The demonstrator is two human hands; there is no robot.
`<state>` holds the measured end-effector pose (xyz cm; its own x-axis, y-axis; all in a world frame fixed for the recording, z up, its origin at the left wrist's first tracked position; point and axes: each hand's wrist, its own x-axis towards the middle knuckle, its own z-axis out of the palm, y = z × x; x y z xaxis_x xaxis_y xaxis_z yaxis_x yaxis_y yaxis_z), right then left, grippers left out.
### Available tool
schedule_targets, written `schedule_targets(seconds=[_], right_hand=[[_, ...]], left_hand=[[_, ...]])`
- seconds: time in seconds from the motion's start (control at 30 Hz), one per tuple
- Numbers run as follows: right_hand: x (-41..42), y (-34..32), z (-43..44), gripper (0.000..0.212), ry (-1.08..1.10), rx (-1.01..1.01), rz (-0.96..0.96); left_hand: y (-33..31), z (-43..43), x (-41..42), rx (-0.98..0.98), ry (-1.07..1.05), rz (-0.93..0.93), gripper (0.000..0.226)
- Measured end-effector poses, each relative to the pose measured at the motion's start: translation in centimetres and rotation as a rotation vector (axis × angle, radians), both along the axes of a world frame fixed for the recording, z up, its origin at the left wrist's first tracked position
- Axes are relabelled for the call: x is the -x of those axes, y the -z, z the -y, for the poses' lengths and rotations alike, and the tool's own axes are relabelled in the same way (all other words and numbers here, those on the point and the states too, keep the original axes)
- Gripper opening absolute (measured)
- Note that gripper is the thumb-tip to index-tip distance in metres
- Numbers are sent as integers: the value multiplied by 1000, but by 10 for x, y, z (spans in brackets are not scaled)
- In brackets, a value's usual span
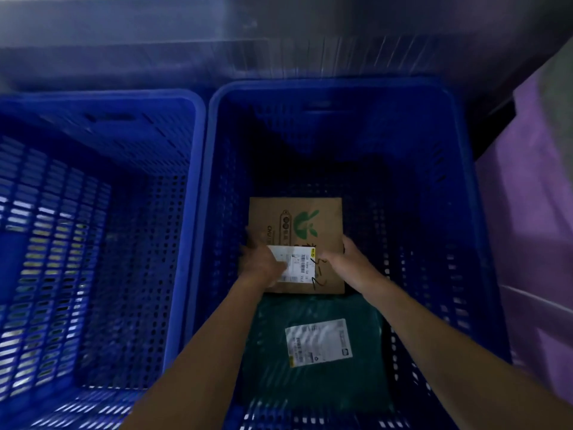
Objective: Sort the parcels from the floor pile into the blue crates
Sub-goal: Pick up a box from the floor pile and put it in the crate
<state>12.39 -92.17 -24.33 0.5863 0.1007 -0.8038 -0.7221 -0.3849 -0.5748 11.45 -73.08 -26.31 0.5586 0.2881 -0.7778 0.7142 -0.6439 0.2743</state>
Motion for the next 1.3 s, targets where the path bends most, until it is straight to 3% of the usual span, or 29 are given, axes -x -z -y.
schedule_targets(seconds=[0.17, 0.3, 0.43, 0.6, 0.73, 0.8, 0.83, 0.97, 1.07, 1.13, 1.2, 1.3], right_hand=[[9, 7, 2, 115, -44, 61, -104], [23, 2, 7, 85, -99, 83, -178], [38, -13, 6, 83, -132, 143, -198], [45, -71, -4, 70, -170, 231, -169], [63, -142, -15, 42, -209, 224, -138], [76, -181, -21, 12, -212, 210, -105], [81, -195, -23, 7, -204, 213, -74], [107, -224, -30, 23, -190, 226, -64], [137, -249, -38, 61, -193, 266, -112], [159, -257, -43, 75, -204, 316, -167], [174, -267, -50, 75, -194, 331, -193], [186, -291, -59, 65, -195, 350, -192]], left_hand=[[6, 0, 7, -43, 45, 24, 126], [-2, 1, 8, -76, 82, 14, 116], [-12, 9, 27, -142, 188, -55, 107], [-43, 9, 56, -79, 267, -241, 94], [-110, 12, 77, -28, 331, -185, 83], [-145, 9, 87, 55, 338, -157, 81], [-160, 7, 90, 105, 326, -139, 79], [-211, -6, 96, 234, 280, -86, 74], [-238, -18, 112, 251, 273, -62, 70], [-254, -25, 126, 293, 273, -59, 73], [-269, -32, 135, 323, 284, -42, 78], [-249, -48, 135, 341, 274, -11, 63]])
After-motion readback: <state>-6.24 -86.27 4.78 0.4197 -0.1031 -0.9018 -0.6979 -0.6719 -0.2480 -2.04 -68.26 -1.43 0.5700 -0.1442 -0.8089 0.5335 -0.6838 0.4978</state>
